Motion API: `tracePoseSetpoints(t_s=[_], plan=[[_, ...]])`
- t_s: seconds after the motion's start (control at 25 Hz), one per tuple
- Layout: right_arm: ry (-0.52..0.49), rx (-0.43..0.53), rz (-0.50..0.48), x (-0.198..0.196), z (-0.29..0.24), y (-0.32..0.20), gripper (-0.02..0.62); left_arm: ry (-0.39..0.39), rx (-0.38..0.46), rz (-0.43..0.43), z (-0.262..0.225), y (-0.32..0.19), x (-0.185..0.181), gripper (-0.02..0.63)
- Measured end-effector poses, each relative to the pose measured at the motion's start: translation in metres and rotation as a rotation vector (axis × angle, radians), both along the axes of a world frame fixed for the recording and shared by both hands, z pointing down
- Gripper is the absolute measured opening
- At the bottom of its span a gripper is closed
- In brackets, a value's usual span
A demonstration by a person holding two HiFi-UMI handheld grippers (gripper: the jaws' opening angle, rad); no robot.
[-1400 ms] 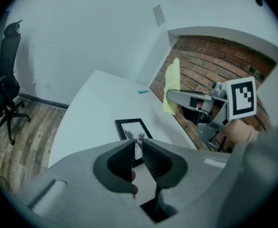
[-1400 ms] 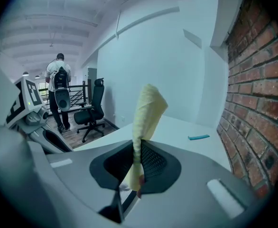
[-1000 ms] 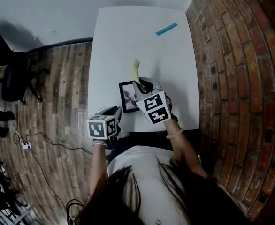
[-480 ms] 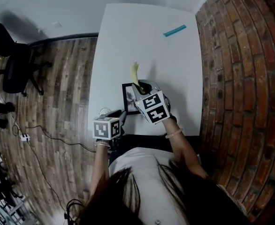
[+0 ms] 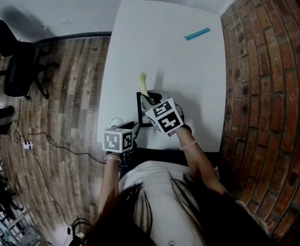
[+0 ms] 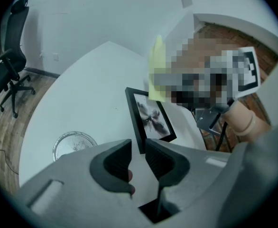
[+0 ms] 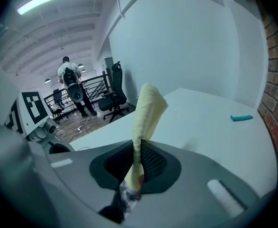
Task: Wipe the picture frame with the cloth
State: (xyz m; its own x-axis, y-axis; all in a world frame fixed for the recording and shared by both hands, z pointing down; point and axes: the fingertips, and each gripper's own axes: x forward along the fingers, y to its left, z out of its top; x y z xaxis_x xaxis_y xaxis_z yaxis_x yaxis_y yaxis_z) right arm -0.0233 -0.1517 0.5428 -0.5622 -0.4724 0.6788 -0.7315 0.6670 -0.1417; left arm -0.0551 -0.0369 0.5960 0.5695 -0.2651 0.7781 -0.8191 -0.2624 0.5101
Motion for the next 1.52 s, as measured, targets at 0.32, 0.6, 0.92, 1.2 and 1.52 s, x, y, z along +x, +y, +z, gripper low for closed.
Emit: tracePoseSetpoints(t_s=[0.32, 0.6, 0.92, 1.2, 1.52], plan=[[-0.004, -0.037, -0.038, -0.017, 0.013, -0.005, 0.038, 0.003, -0.043, 0.008, 0.009, 0.003, -0.001, 0.104], [-0.008, -0.091, -0.037, -0.027, 0.028, -0.012, 0.038, 0.008, -0.050, 0.017, 0.010, 0.003, -0.002, 0.106], [-0.025, -0.167, -0.020, -0.037, 0.038, -0.015, 0.038, 0.006, -0.054, 0.022, 0.010, 0.002, -0.001, 0.106], [-0.015, -0.188, -0.002, -0.036, 0.044, -0.018, 0.038, 0.002, -0.054, 0.022, 0.011, 0.000, -0.001, 0.110], [0.000, -0.202, 0.024, -0.033, 0.044, -0.018, 0.038, -0.005, -0.060, 0.016, 0.011, 0.001, -0.002, 0.110]])
